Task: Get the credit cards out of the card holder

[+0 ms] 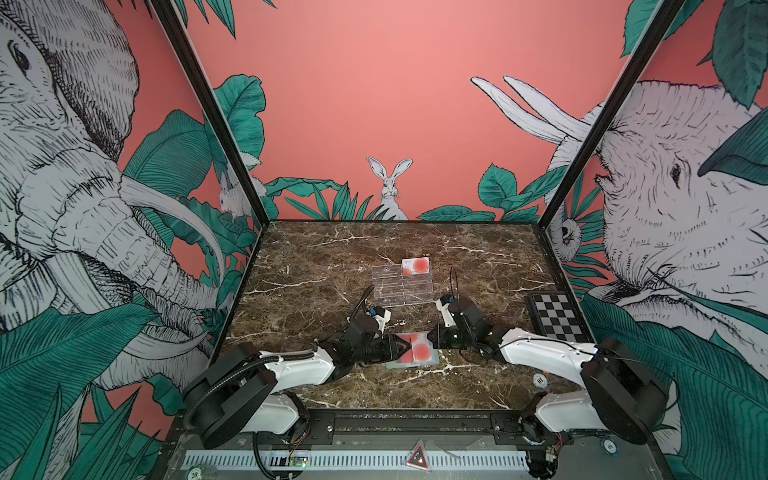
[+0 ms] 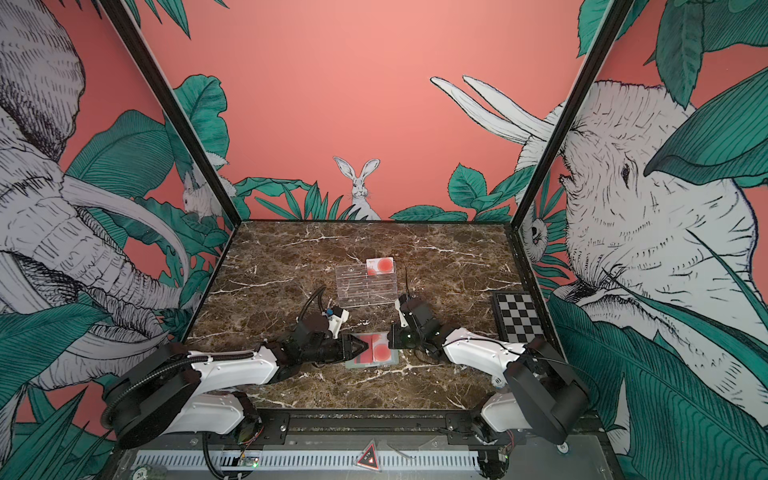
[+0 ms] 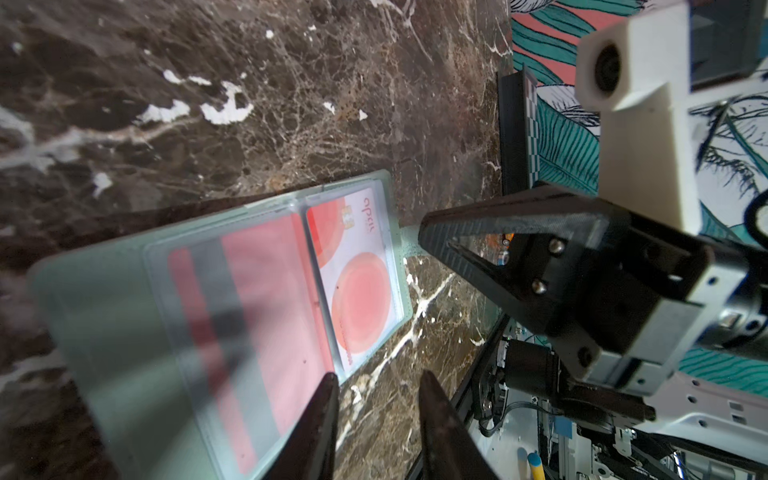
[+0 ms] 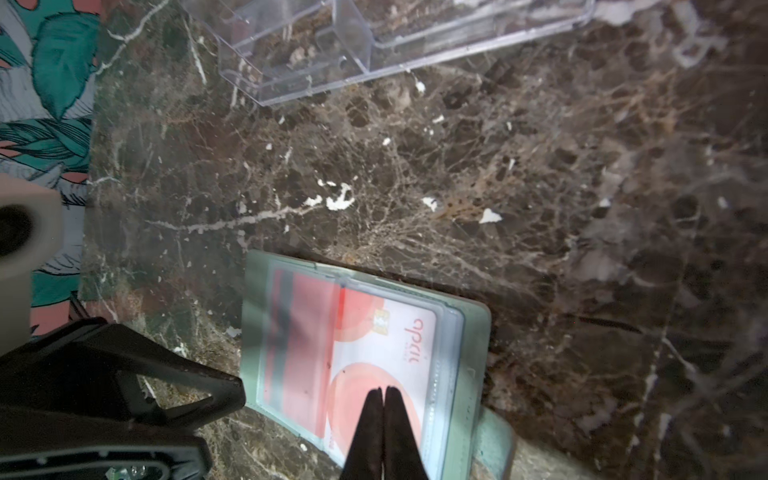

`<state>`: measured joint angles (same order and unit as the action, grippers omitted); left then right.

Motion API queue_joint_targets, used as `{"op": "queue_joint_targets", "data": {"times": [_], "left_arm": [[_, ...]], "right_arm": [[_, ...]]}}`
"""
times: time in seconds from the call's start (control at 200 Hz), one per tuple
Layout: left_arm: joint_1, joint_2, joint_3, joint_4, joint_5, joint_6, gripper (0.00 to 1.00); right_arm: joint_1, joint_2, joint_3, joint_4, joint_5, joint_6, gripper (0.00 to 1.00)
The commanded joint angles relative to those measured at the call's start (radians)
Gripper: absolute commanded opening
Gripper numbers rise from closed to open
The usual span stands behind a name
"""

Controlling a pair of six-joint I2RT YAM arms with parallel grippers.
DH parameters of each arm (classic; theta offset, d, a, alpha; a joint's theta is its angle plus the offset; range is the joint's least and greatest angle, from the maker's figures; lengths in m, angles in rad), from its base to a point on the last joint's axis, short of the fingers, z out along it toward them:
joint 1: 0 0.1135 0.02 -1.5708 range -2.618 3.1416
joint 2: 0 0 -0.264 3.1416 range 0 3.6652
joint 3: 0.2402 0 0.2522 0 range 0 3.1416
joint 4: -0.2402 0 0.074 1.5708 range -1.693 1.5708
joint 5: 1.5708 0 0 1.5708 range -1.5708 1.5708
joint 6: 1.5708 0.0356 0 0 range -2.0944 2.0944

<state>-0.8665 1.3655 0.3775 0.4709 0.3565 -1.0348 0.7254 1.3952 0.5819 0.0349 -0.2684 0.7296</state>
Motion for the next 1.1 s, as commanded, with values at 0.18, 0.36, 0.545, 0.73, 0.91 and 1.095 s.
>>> {"op": "queue_joint_targets", "data": {"times": [0.18,0.36,0.545,0.73,0.91,1.095], "left_arm": [[-0.009,0.082,-0.009,0.18,-0.011,-0.071,0.32],[-0.01,0.105,-0.027,0.184,-0.036,-0.079,0.29],[-0.012,0.151,-0.049,0.271,-0.047,-0.107,0.28],[-0.022,0.193,-0.048,0.326,-0.051,-0.123,0.26],[-0.028,0.229,-0.054,0.355,-0.062,-0.134,0.24],[-0.029,0.279,-0.065,0.42,-0.06,-0.16,0.2]], "right_arm": [[-0.003,0.069,-0.034,0.082,-0.009,0.007,0.0],[-0.001,0.095,-0.044,0.09,-0.008,0.008,0.0],[-0.001,0.11,-0.053,0.109,-0.022,0.013,0.0],[-0.001,0.116,-0.061,0.122,-0.028,0.02,0.0],[-0.001,0.12,-0.063,0.122,-0.031,0.02,0.0],[-0.002,0.119,-0.061,0.12,-0.03,0.015,0.0]]}}
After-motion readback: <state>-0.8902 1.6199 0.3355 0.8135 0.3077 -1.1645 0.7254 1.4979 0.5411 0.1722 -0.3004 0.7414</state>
